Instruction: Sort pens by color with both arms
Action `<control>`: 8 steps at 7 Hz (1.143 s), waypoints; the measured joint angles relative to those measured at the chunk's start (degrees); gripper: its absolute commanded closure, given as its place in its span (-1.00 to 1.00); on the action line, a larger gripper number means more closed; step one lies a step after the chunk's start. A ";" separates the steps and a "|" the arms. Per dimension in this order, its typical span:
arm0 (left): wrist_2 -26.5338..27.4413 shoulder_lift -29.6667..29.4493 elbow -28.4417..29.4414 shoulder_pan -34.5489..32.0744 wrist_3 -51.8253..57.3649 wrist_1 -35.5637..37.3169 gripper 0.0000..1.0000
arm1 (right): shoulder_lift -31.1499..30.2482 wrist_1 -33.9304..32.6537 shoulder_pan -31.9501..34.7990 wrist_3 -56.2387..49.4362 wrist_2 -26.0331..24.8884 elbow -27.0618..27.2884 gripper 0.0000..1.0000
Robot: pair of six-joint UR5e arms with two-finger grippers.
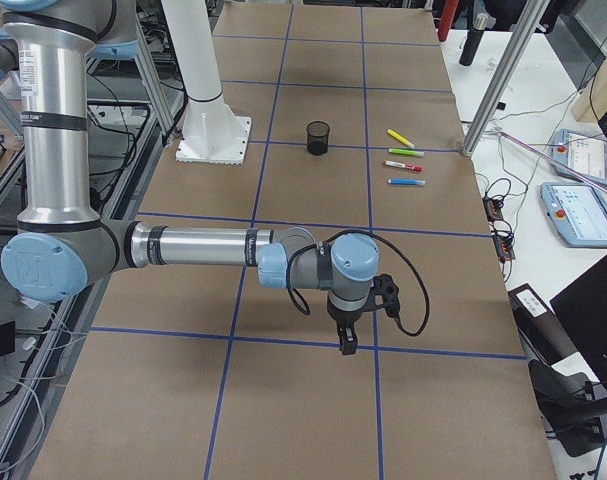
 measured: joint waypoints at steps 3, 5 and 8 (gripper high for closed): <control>-2.61 1.13 -0.36 0.05 -7.87 -3.01 -1.00 | -0.15 -0.11 0.23 2.85 0.21 0.63 -1.00; -4.91 1.21 -0.46 0.16 -10.35 -3.23 -1.00 | 0.22 -0.12 0.20 4.46 0.33 0.75 -1.00; -5.37 1.93 -1.42 0.28 -10.34 -3.32 -1.00 | 0.39 0.19 0.15 5.13 0.43 0.71 -1.00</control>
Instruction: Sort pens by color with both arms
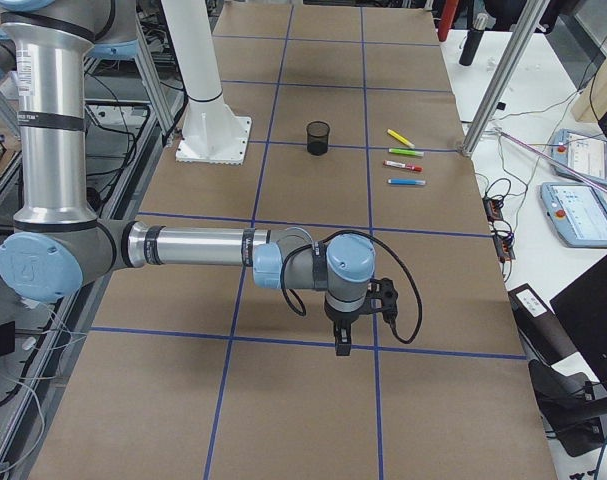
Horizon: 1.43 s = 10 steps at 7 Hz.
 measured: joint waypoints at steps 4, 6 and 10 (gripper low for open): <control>0.01 0.44 -1.92 0.01 0.07 0.01 -1.00 | -0.10 0.41 0.02 -0.17 -0.05 -0.01 -1.00; 0.01 0.62 -1.98 0.01 0.07 -0.02 -1.00 | -0.09 0.55 0.03 -0.53 -0.05 0.03 -1.00; -0.02 1.83 -2.48 0.01 0.07 0.02 -1.00 | 0.05 0.57 0.03 -0.68 -0.06 0.23 -1.00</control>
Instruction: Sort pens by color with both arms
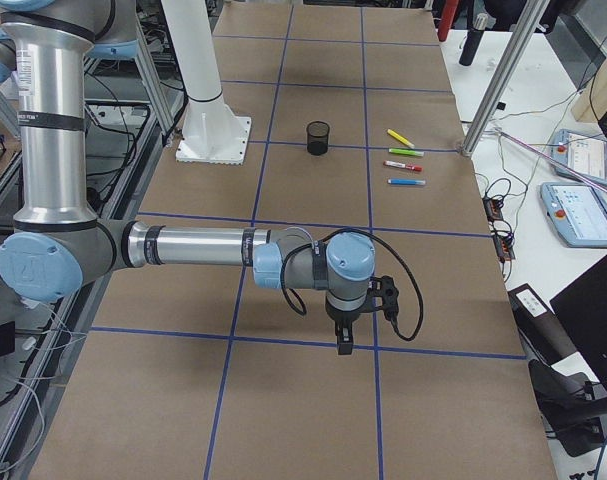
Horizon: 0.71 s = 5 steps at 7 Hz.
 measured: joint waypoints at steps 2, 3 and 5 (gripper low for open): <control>0.00 0.95 -0.94 0.00 -0.04 0.01 -1.00 | -0.03 0.00 0.00 0.14 0.00 0.20 -1.00; 0.01 1.10 -1.09 0.00 -0.02 -0.02 -1.00 | -0.07 0.00 0.00 0.21 0.00 0.22 -1.00; 0.02 1.17 -1.21 0.00 0.00 -0.03 -1.00 | -0.10 0.00 0.00 0.31 0.00 0.24 -1.00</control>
